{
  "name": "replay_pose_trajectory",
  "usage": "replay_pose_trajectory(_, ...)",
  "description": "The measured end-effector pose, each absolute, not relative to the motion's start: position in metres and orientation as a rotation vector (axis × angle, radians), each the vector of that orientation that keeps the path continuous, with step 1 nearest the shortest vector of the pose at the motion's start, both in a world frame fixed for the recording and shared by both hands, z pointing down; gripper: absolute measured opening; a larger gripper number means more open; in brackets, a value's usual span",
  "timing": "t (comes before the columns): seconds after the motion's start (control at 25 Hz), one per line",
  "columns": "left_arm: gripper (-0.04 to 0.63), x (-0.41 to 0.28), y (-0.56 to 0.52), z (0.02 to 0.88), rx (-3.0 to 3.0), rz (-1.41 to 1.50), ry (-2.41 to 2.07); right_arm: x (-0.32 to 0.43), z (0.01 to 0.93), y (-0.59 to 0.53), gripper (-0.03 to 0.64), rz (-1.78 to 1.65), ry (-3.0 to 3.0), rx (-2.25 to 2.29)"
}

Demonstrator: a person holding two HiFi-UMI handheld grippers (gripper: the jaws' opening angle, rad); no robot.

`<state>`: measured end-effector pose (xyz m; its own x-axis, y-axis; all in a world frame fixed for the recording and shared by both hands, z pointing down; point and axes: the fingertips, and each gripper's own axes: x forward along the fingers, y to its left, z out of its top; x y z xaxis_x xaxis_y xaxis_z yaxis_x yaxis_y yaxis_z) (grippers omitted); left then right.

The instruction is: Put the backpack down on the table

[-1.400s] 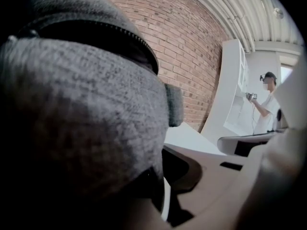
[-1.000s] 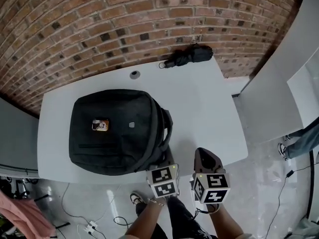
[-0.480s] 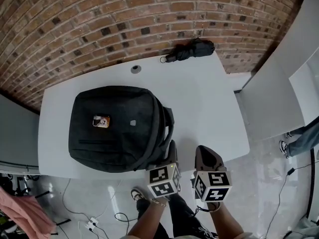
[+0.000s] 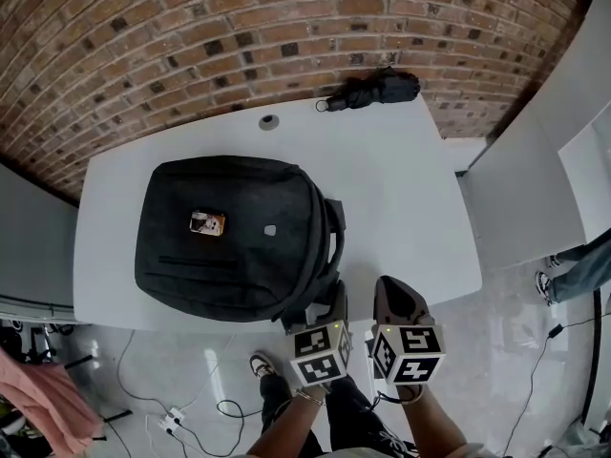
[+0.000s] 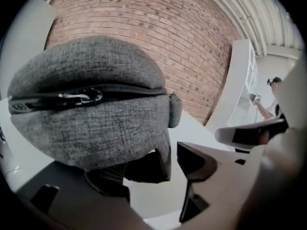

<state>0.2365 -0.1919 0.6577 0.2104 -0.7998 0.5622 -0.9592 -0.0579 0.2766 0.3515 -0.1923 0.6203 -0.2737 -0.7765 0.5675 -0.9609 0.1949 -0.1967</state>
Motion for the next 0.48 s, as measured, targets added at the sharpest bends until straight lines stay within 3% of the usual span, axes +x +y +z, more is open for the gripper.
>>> replay_pose_trajectory(0.48, 0.31, 0.243, -0.161, 0.657, 1.9, 0.37, -1.528, 0.344, 0.613, -0.183, 0.031, 0.737, -2.136, 1.624)
